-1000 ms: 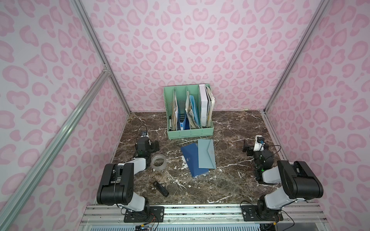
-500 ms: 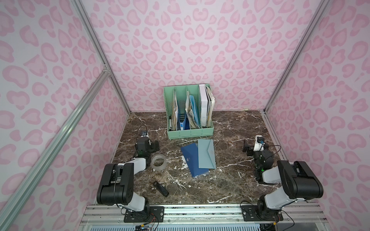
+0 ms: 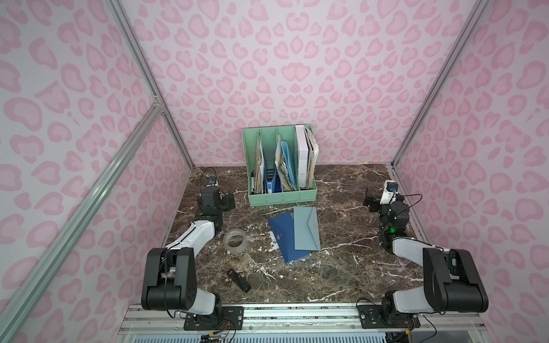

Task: Take the letter paper out of the envelope
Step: Pick up the envelope from the envelope.

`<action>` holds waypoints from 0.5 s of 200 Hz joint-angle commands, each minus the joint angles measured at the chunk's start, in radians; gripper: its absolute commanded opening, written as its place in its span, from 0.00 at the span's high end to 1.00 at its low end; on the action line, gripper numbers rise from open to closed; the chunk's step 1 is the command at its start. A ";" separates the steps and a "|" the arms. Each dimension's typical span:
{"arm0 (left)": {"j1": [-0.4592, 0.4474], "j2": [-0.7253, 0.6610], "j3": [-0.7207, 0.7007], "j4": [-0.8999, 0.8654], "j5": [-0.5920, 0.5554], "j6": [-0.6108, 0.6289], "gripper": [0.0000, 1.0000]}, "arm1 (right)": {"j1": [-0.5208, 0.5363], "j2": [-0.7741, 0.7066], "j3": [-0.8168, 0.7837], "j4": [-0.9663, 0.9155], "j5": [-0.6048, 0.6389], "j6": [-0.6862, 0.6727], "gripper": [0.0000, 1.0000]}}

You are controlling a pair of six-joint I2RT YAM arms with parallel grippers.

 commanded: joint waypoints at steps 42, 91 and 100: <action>-0.047 -0.140 0.346 -0.264 -0.199 -0.061 0.01 | 0.031 -0.020 0.643 -0.631 0.091 0.476 0.00; 0.010 -0.015 0.634 -0.722 -0.085 -0.532 0.03 | -0.087 0.028 0.586 -0.741 -0.207 0.928 0.02; 0.010 -0.027 0.619 -0.721 -0.030 -0.542 0.09 | -0.056 0.005 0.598 -0.798 -0.161 0.841 0.03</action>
